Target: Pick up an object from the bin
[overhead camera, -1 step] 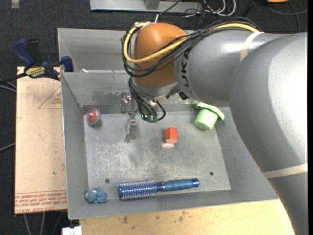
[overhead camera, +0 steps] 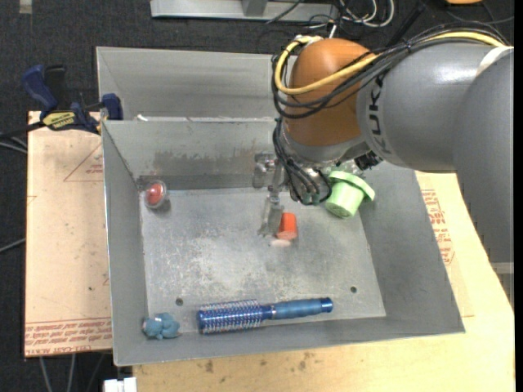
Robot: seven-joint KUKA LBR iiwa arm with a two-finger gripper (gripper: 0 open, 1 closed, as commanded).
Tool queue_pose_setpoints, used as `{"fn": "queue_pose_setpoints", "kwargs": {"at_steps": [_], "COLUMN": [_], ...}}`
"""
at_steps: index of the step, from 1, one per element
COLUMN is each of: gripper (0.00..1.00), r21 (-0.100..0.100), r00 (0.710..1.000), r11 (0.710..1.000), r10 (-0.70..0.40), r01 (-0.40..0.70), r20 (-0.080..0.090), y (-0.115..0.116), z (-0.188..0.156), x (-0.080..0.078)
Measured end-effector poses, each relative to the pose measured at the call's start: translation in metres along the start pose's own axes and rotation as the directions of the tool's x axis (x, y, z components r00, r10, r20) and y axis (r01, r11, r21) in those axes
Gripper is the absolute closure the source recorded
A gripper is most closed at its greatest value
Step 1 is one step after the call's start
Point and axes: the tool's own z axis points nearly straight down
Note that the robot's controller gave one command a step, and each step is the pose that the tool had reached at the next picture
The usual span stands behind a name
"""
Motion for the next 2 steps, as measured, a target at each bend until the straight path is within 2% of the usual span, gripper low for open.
{"fn": "queue_pose_setpoints", "kwargs": {"at_steps": [1,2], "gripper": [0.00,0.00], "r21": [-0.002,-0.005], "r00": [0.998,1.000], "r11": [0.998,1.000], "r10": [-0.057,0.021], "r01": [0.057,-0.021], "r20": [-0.006,0.000], "y": [-0.031,-0.021], "z": [0.023,0.070], "x": [0.044,0.010]}}
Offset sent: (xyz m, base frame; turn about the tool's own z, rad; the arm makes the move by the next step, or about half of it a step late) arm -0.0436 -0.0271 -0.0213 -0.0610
